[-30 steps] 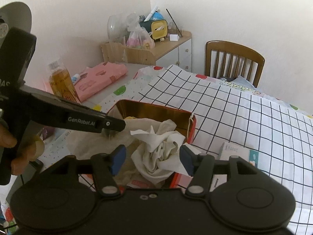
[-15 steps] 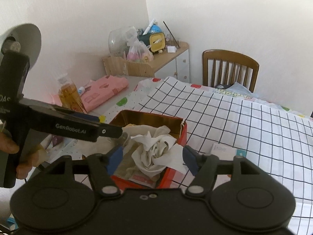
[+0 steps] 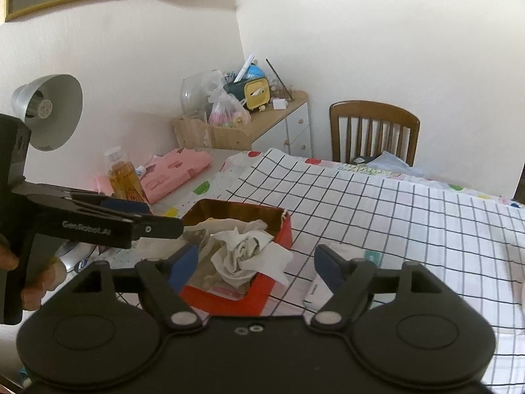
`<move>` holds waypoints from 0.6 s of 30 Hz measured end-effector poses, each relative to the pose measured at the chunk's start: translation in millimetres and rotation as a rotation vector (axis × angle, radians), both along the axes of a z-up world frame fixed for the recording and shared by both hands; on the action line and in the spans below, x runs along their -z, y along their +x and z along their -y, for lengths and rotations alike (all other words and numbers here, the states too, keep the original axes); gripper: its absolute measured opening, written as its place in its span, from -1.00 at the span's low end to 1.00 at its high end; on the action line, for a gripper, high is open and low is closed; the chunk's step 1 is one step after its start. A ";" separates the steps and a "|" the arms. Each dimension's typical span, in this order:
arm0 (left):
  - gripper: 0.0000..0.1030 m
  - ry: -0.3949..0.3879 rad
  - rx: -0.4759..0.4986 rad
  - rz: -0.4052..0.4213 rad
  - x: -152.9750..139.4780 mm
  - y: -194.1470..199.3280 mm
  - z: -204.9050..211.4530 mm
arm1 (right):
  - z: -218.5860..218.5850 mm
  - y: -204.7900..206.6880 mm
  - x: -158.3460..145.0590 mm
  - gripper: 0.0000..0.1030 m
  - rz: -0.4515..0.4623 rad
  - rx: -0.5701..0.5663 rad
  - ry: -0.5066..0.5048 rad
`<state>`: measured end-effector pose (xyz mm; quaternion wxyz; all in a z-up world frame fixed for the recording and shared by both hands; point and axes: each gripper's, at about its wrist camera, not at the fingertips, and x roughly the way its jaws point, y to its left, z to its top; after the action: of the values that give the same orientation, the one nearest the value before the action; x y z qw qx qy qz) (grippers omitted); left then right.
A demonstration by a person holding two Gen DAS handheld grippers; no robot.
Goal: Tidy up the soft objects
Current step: 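Withdraw both grippers up and away from the tin box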
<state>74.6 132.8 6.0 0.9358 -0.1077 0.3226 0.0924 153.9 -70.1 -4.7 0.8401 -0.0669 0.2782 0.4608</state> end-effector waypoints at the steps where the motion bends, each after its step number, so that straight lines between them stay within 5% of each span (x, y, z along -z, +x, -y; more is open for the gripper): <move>1: 0.48 -0.002 0.003 0.005 -1.6 -1.1 4.1 | 3.2 -0.7 -1.0 0.55 0.004 0.002 0.002; 18: 0.77 -0.011 0.064 0.098 -25.3 -20.3 72.6 | 61.6 -10.6 -18.1 0.99 0.067 0.143 0.100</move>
<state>54.4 60.2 31.3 0.9524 -0.1070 0.2799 0.0553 143.3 -131.7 13.4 0.8820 -0.0201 0.2307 0.4104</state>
